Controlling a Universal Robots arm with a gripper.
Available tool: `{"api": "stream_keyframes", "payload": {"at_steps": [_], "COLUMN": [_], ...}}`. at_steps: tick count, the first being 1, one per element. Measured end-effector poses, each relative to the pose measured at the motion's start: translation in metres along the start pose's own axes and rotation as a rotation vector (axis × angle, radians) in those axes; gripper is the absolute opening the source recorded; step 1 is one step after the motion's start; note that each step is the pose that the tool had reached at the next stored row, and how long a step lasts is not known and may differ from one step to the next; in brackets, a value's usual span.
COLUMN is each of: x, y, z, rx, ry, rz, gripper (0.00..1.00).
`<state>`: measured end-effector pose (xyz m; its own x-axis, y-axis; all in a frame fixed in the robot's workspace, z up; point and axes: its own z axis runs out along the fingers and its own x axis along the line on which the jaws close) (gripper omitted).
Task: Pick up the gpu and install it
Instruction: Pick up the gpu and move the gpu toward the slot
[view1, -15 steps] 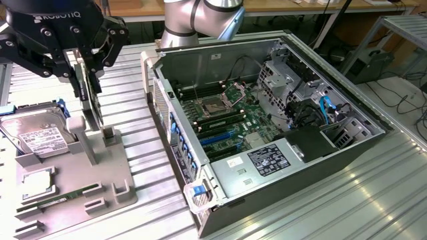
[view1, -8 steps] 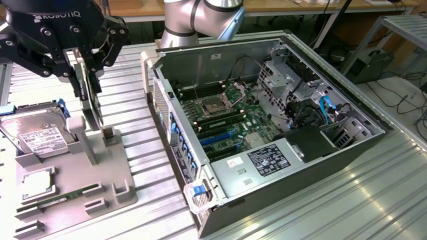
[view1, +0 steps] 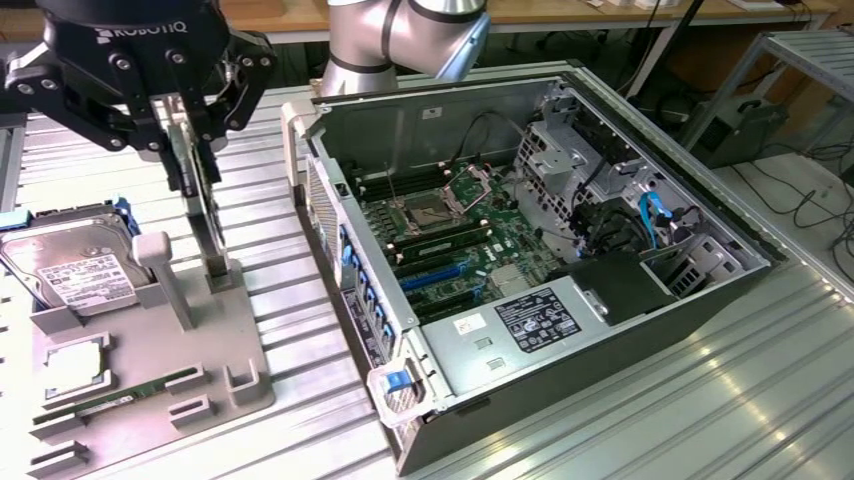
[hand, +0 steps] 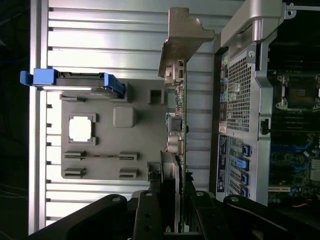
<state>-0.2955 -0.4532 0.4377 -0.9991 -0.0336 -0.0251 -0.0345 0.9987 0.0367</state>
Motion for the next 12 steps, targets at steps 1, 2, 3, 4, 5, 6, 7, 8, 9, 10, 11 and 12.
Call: {"api": "stream_keyframes", "payload": {"at_steps": [1, 2, 3, 4, 5, 6, 7, 8, 9, 10, 11, 12], "x": [-0.0015, -0.0028, -0.0039, -0.0048, -0.0054, -0.0062, -0.0069, -0.0075, -0.0081, -0.0089, -0.0094, -0.0101], "y": [0.0000, -0.0001, -0.0002, -0.0002, -0.0002, -0.0002, -0.0002, -0.0003, -0.0003, -0.0003, -0.0003, -0.0004], "z": [0.0000, 0.0000, 0.0001, 0.0001, 0.0001, 0.0001, 0.0001, 0.0002, 0.0002, 0.0002, 0.0002, 0.0002], "rx": [0.0000, 0.0001, 0.0001, 0.0001, 0.0000, 0.0001, 0.0001, 0.0000, 0.0000, 0.0000, 0.0001, 0.0001], "ry": [0.0000, 0.0001, 0.0000, 0.0001, 0.0000, 0.0000, 0.0001, 0.0000, 0.0000, 0.0000, 0.0001, 0.0001], "rz": [0.000, 0.000, 0.000, 0.000, 0.000, 0.000, 0.000, 0.000, 0.000, 0.000, 0.000, 0.000], "gripper": [0.27, 0.27, 0.27, 0.27, 0.27, 0.27, 0.27, 0.27, 0.27, 0.27, 0.27, 0.27]}}
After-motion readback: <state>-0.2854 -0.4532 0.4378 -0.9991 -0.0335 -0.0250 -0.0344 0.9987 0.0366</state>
